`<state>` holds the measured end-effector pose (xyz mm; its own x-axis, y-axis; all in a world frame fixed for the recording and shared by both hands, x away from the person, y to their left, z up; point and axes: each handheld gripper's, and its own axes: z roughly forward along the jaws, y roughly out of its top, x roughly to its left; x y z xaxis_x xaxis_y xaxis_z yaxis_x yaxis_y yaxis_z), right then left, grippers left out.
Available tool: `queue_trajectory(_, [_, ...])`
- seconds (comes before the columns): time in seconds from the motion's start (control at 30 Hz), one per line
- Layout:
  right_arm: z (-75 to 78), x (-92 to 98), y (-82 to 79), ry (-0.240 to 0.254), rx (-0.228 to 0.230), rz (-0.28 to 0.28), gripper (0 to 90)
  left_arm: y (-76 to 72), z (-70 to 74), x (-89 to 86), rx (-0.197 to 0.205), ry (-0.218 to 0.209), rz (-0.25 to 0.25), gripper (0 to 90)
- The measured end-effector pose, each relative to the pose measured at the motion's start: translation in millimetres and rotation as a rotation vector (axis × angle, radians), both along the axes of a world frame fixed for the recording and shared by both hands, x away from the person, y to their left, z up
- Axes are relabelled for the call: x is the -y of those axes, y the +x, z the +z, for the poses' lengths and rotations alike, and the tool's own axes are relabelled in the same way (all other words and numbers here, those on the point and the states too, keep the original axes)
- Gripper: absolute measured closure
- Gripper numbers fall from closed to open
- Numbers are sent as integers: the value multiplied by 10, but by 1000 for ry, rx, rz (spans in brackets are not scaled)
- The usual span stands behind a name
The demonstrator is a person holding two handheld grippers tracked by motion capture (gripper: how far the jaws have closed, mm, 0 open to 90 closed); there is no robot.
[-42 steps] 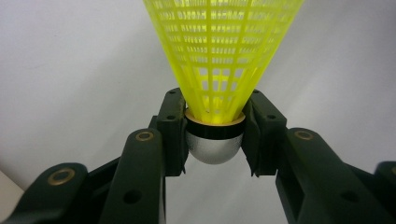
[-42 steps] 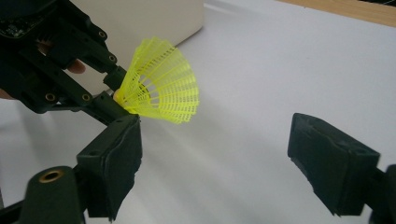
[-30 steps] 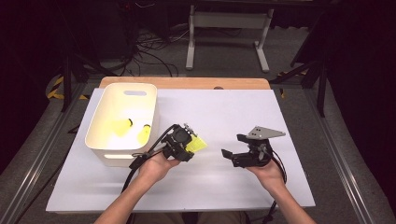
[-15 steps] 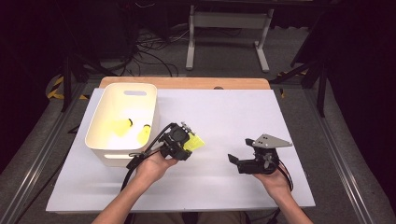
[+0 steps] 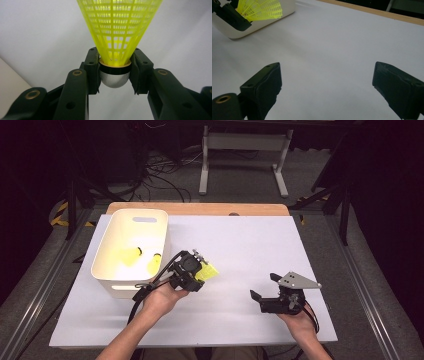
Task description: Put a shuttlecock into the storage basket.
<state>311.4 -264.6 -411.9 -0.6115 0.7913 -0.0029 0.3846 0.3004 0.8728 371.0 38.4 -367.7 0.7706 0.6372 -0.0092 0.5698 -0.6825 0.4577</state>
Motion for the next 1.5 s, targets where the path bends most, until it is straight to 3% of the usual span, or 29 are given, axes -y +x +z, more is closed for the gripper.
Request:
queue_trajectory(0.43, [-131,154,-110,39,32,-24,84,4,96,-67,-1,-11,14,642])
queue_trajectory(0.67, [-195,232,-160,50,52,-58,84,44,167,-119,-41,-65,12,641])
queue_trajectory(0.87, [-247,308,-187,38,74,-98,88,60,241,-146,-26,-55,32,641])
queue_trajectory(1.27, [-359,373,-240,14,55,-113,90,74,333,-208,-12,-48,51,641])
queue_trajectory(1.5, [-363,375,-236,24,50,-111,90,103,363,-249,-18,-55,64,641])
